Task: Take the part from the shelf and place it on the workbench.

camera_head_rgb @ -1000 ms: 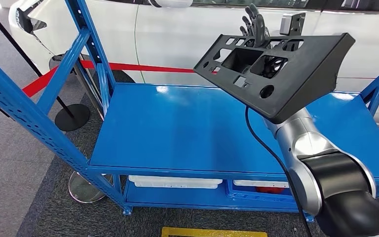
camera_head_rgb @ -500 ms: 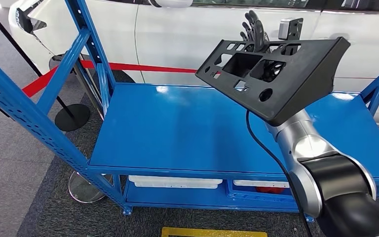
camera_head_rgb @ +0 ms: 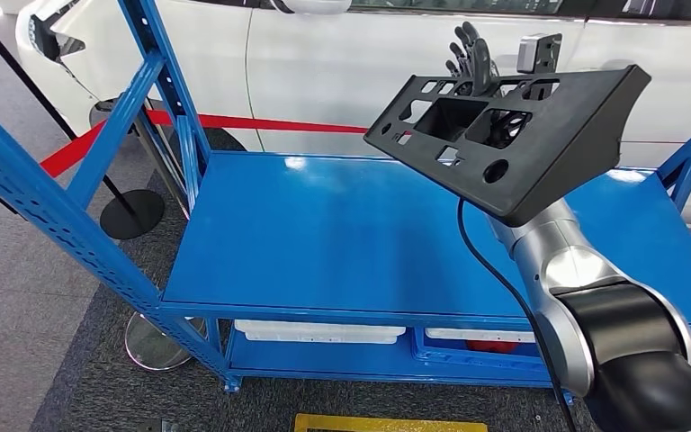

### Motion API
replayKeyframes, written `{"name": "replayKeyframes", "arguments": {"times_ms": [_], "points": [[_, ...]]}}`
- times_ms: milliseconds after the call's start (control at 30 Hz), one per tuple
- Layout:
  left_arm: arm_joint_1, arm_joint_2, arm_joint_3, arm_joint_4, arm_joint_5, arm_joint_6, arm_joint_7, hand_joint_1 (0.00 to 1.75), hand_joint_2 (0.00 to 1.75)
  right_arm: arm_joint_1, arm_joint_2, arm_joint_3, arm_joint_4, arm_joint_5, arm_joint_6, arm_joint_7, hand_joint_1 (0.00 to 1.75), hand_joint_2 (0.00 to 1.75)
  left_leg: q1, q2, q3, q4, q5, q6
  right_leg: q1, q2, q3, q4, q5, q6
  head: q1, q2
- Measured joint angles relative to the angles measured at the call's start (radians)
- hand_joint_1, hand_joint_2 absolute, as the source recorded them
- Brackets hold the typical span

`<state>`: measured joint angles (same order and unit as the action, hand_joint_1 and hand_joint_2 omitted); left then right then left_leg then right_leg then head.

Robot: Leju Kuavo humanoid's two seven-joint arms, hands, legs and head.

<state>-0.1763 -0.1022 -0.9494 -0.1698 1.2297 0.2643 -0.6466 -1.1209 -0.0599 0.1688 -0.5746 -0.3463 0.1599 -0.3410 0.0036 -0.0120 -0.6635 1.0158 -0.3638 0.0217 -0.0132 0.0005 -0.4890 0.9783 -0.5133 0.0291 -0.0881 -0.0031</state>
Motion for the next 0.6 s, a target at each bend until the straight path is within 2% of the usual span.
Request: {"name": "replayKeyframes", "arguments": {"times_ms": [433, 567, 600], "points": [[-0.006, 0.000, -0.002, -0.004, -0.013, -0.026, 0.018, 0.00, 1.75, 0.004, -0.031, 0.007, 0.016, -0.007, 0.022, -0.003, 0.00, 0.00, 0.000, 0.000, 0.000, 0.000, 0.000, 0.000, 0.000, 0.000, 0.000, 0.000, 0.000, 0.000, 0.000, 0.000], [-0.006, 0.000, -0.002, -0.005, -0.016, -0.027, 0.022, 0.00, 1.75, 0.004, -0.036, 0.021, 0.016, -0.013, 0.032, -0.002, 0.00, 1.75, 0.000, 0.000, 0.000, 0.000, 0.000, 0.000, 0.000, 0.000, 0.000, 0.000, 0.000, 0.000, 0.000, 0.000], [-0.006, 0.000, -0.002, -0.005, -0.019, -0.026, 0.023, 0.00, 1.75, 0.004, -0.037, 0.025, 0.016, -0.017, 0.037, -0.003, 0.00, 1.75, 0.000, 0.000, 0.000, 0.000, 0.000, 0.000, 0.000, 0.000, 0.000, 0.000, 0.000, 0.000, 0.000, 0.000]]}}
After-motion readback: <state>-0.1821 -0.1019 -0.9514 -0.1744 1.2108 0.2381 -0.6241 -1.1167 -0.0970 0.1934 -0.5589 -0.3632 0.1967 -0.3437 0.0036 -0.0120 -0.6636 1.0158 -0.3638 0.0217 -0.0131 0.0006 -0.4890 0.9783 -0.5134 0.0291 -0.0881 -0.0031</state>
